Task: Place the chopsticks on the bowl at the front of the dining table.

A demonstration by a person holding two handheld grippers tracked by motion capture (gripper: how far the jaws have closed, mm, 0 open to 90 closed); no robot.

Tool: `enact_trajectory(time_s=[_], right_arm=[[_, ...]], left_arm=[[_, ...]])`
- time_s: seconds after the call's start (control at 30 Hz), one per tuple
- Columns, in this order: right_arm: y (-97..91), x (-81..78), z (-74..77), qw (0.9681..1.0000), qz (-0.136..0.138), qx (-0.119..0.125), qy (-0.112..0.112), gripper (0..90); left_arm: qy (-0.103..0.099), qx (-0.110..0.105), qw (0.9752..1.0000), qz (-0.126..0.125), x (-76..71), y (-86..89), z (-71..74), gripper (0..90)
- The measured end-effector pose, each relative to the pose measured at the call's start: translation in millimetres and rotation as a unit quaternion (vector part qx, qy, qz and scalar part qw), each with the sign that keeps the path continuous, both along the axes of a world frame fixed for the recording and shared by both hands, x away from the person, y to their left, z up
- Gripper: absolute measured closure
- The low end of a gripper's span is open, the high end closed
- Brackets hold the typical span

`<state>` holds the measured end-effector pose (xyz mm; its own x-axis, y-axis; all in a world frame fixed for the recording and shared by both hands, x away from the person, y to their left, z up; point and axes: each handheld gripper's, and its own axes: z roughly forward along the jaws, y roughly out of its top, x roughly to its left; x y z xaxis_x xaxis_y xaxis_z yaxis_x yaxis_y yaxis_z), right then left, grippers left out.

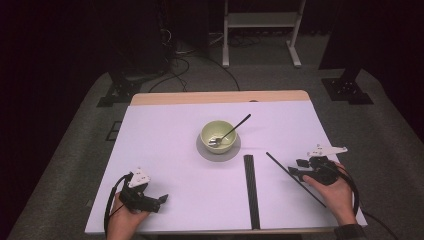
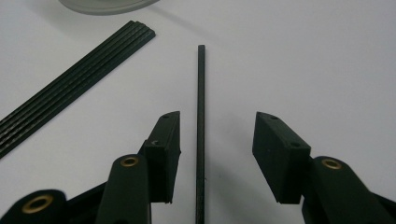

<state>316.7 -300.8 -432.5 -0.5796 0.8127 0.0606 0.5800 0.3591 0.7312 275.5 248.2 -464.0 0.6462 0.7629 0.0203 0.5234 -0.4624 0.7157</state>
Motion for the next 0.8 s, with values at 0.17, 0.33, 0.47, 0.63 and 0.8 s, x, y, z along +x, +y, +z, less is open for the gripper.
enact_trajectory(time_s=[0.17,0.33,0.47,0.63,0.8], right_arm=[[3.6,3.9,-0.5,1.0000,0.004,-0.002,0.002,55.4],[7.1,7.9,-3.0,0.9999,0.010,-0.005,0.008,59.8],[8.8,10.5,-5.5,0.9998,0.013,-0.009,0.014,64.0],[9.8,13.5,-7.6,0.9997,0.015,-0.008,0.019,67.9],[12.4,16.2,-11.7,0.9994,0.018,-0.013,0.026,69.9]], left_arm=[[0.000,0.000,1.0000,0.000,0.0,0.0,0.0,0.0],[0.000,0.000,1.0000,0.000,0.0,0.0,0.0,0.0],[0.000,0.000,1.0000,0.000,0.0,0.0,0.0,0.0],[0.000,0.000,1.0000,0.000,0.0,0.0,0.0,0.0],[0.000,0.000,1.0000,0.000,0.0,0.0,0.0,0.0]])
